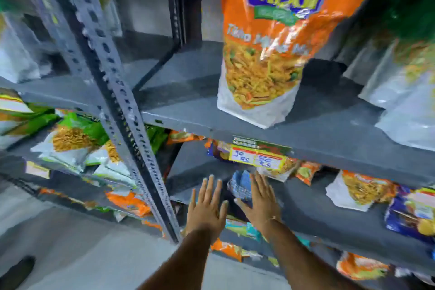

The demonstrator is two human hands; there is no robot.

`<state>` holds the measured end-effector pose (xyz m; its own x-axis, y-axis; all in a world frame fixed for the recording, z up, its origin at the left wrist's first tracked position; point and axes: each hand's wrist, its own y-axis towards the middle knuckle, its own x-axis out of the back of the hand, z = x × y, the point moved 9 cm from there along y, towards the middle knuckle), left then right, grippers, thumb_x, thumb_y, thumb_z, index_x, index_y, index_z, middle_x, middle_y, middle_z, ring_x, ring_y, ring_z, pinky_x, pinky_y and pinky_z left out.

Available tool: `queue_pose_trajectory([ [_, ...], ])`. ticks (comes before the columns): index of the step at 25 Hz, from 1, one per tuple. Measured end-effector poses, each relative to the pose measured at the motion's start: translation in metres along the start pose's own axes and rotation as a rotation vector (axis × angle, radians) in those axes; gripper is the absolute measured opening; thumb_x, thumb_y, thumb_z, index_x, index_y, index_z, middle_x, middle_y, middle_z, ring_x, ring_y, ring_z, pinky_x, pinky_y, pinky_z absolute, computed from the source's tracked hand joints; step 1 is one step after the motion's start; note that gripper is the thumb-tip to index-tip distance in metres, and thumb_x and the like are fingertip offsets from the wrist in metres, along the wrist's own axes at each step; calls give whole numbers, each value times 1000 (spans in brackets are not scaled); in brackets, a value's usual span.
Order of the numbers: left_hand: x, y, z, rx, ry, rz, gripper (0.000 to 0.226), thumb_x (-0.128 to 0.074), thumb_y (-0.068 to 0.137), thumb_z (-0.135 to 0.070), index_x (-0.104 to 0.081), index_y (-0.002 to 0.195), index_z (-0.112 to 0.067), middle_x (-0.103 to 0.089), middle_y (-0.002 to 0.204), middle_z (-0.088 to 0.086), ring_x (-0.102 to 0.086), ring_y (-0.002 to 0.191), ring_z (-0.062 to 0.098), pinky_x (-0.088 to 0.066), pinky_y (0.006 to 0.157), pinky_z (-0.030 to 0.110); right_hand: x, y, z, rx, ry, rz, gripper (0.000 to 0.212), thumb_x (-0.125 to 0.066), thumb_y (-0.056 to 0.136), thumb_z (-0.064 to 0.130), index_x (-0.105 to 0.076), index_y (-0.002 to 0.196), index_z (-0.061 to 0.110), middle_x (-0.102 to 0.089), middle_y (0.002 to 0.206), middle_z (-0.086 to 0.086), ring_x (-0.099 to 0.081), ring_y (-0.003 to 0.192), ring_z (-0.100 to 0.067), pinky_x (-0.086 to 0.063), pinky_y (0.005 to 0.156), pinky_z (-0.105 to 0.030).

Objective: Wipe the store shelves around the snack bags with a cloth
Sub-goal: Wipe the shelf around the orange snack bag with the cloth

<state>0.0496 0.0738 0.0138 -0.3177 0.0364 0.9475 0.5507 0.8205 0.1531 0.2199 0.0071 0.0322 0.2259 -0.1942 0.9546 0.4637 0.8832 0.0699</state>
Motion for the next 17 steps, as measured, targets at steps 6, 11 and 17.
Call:
queue_pose_trajectory([
  [6, -60, 21, 35, 73, -230, 423, 75, -47, 79, -39, -69, 147, -17, -64, 156, 7, -74, 129, 26, -63, 98, 50, -35, -4, -17, -135, -78, 150, 93, -43, 76, 78, -41, 150, 22, -43, 157, 0, -34, 145, -23, -28, 113, -54],
  [11, -40, 27, 35, -86, 98, 212, 91, -6, 94, -59, -18, 175, -22, -3, 182, 2, -16, 170, 21, -4, 136, 40, -24, -2, -14, -158, -80, 128, 72, -52, 80, 57, -47, 146, 29, -53, 149, 2, -53, 134, -29, -42, 107, -53],
  [17, -54, 23, 35, -37, 34, 338, 72, -42, 102, -58, -50, 164, -21, -45, 173, 7, -40, 158, 23, -7, 129, 40, -31, -8, -20, -58, -82, 146, 68, -44, 80, 35, -46, 148, 26, -46, 155, 2, -44, 143, -27, -27, 114, -41],
])
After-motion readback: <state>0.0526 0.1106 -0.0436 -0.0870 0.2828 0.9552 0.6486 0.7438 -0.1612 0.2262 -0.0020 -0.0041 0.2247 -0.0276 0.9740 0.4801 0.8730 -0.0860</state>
